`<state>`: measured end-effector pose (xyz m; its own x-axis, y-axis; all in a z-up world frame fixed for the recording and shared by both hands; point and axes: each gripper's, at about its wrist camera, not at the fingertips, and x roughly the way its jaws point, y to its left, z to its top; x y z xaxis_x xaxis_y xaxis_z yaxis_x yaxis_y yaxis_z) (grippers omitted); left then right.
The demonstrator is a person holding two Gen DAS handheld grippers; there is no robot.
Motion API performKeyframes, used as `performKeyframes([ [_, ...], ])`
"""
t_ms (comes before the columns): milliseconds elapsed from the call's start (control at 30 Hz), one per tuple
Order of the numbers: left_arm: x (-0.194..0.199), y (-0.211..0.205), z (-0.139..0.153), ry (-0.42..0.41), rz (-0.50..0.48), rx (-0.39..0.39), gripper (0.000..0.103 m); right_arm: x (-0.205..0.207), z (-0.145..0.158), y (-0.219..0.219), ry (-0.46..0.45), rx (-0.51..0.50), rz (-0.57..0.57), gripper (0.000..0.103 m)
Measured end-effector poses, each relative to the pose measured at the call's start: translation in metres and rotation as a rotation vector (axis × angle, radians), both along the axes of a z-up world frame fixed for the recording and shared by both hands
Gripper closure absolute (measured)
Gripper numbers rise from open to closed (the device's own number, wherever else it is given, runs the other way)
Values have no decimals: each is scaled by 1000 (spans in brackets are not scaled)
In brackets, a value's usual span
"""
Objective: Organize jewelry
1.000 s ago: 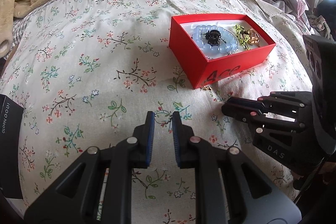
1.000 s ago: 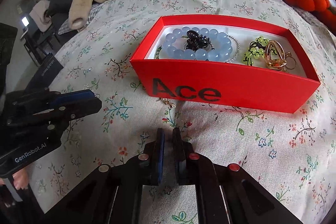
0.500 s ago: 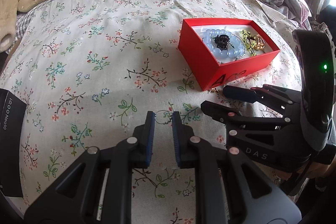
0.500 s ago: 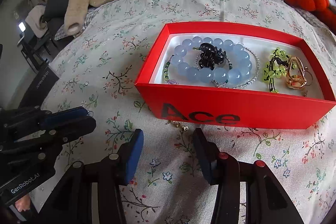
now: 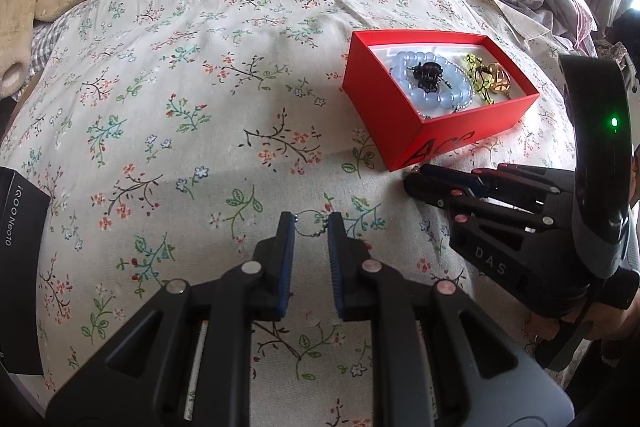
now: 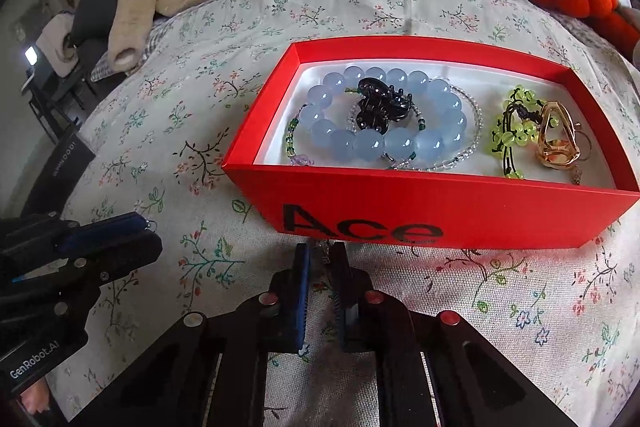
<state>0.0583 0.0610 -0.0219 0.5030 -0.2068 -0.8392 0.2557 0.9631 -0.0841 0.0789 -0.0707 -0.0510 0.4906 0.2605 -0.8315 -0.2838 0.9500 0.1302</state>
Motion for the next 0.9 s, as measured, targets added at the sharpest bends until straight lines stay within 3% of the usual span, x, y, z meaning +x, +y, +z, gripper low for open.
performKeyframes([
  [400, -3, -4, 3, -9, 0, -4, 85, -29, 15, -28, 36, 29, 75, 94],
  [700, -1, -21, 26, -71, -13, -42, 85, -22, 39, -72, 60, 63, 3, 94],
  [900, 4, -34, 43, -115, -10, -81, 85, -12, 66, -101, 29, 115, -57, 94],
])
